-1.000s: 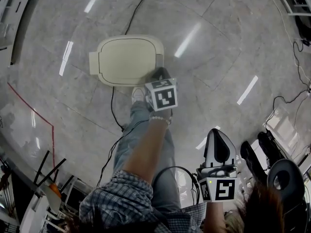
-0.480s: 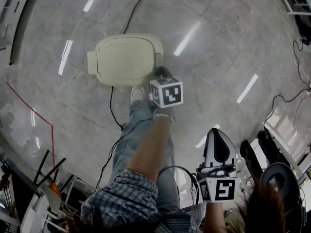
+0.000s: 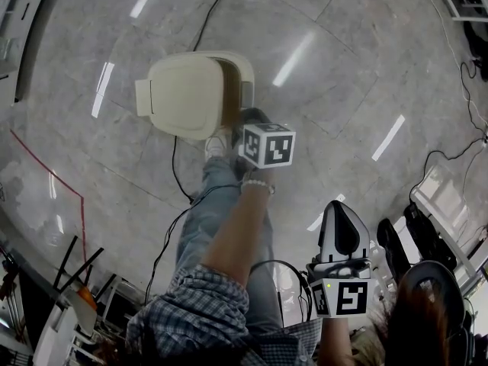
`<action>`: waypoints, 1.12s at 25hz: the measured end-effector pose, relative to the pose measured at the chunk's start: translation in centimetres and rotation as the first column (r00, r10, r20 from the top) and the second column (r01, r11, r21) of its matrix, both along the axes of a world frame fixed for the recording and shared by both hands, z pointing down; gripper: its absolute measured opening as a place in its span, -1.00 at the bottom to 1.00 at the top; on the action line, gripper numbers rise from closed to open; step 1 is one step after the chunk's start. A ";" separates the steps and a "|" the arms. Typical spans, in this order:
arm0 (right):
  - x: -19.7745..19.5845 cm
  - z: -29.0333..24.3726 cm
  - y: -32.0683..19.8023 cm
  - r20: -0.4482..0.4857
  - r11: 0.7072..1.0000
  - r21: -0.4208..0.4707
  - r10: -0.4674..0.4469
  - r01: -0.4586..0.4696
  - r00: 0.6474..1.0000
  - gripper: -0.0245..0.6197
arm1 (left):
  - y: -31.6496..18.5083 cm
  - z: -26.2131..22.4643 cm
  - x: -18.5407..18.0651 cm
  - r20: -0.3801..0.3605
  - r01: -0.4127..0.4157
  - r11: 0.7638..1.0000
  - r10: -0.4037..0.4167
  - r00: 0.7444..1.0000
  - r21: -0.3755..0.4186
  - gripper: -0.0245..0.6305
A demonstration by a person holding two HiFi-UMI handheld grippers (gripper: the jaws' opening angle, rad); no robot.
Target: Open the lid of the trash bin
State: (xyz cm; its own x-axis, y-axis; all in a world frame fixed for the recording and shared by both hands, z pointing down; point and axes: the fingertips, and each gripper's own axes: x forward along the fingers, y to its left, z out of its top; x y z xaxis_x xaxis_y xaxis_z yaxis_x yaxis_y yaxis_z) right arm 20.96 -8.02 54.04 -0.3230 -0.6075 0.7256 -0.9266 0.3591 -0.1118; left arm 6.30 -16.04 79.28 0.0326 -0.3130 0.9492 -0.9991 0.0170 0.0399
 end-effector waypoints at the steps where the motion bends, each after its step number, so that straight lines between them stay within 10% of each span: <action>1: 0.0 -0.1 0.0 0.003 1.000 0.008 -0.001 0.001 1.000 -0.87 | 0.6 0.3 0.0 0.000 0.002 1.000 -0.002 1.000 -0.020 -0.93; 19: -1.9 -2.2 -0.7 0.048 0.993 0.119 -0.025 0.019 0.999 -0.87 | 1.0 -4.1 -2.1 -0.075 -0.083 0.980 0.098 0.992 0.182 -0.93; 28: -2.5 -5.8 -1.9 0.072 0.982 0.188 0.003 -0.016 0.997 -0.87 | 2.3 -9.0 -5.6 -0.183 0.017 0.970 0.029 0.983 0.244 -0.93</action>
State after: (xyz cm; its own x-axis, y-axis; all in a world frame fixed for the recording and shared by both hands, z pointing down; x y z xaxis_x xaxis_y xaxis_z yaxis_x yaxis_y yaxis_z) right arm 18.50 -9.95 48.26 -0.3636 -0.7344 0.5732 -0.9221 0.3713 -0.1091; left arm 0.72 -13.70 70.32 0.2021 -0.5329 0.8217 -0.9741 -0.0223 0.2251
